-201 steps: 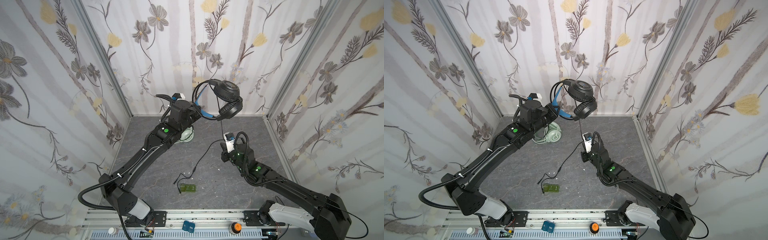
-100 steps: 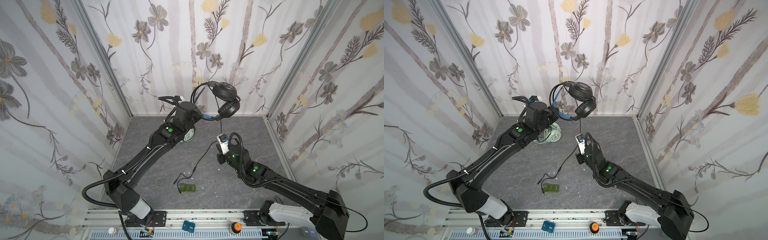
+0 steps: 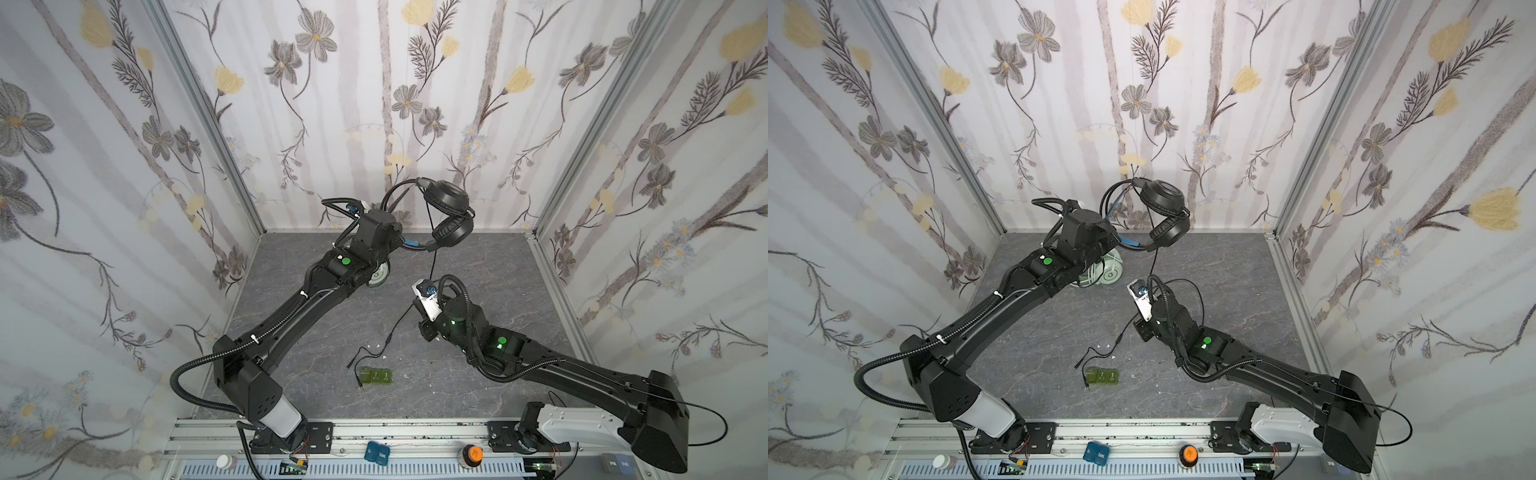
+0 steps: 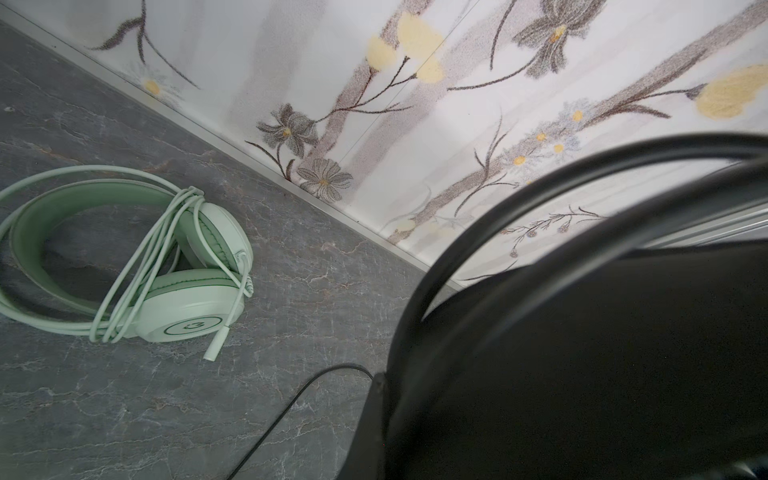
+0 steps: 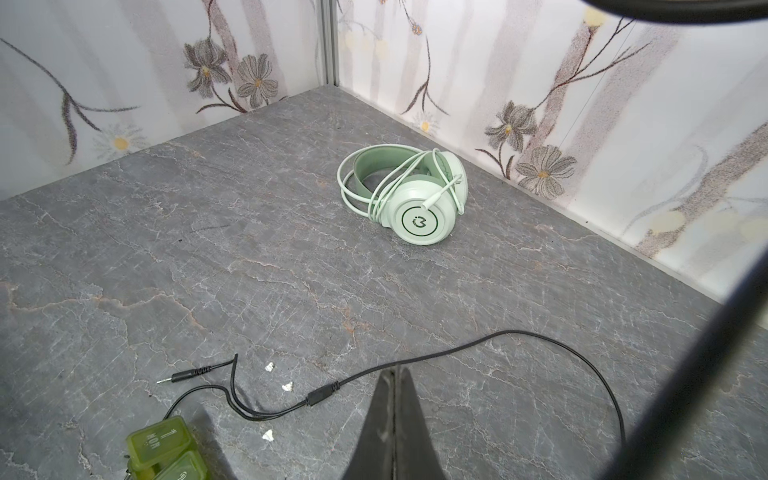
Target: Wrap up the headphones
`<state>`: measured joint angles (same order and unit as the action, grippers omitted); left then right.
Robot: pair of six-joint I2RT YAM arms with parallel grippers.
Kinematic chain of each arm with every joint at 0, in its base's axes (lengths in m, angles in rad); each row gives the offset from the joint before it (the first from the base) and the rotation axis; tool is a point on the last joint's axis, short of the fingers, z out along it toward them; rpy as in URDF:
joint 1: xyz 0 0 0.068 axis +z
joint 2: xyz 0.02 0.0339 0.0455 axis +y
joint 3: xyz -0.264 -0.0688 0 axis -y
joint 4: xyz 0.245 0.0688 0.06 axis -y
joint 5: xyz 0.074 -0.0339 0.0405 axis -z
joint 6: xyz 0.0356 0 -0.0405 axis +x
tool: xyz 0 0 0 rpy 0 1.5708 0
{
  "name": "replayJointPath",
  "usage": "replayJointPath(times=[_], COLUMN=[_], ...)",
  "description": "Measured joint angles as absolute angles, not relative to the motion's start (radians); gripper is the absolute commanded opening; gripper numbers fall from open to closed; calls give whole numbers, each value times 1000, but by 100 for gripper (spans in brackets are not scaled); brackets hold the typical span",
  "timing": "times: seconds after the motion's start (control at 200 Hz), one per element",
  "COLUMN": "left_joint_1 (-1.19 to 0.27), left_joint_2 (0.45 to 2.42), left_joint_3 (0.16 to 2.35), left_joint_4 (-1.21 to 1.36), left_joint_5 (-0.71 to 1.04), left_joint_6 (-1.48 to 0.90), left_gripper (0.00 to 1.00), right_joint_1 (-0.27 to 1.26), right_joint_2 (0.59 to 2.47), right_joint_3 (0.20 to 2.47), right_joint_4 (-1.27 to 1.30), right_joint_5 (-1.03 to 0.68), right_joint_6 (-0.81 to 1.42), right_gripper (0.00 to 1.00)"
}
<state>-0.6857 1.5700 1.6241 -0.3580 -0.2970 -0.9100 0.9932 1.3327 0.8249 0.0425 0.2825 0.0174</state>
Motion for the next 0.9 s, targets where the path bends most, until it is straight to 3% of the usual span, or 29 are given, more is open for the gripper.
replayJointPath(times=[0.4, 0.899], left_joint_1=[-664, -666], left_joint_2=[1514, 1567], left_joint_3=[1624, 1650], left_joint_4=[-351, -441], left_joint_5=[-261, -344], left_joint_6=[-957, -845], left_gripper=[0, 0], right_joint_1=[930, 1048], right_joint_2=[1335, 1327], right_joint_3=[776, 895], right_joint_4=[58, -7], right_joint_5=[212, 197], right_joint_6=[75, 70], right_gripper=[0, 0])
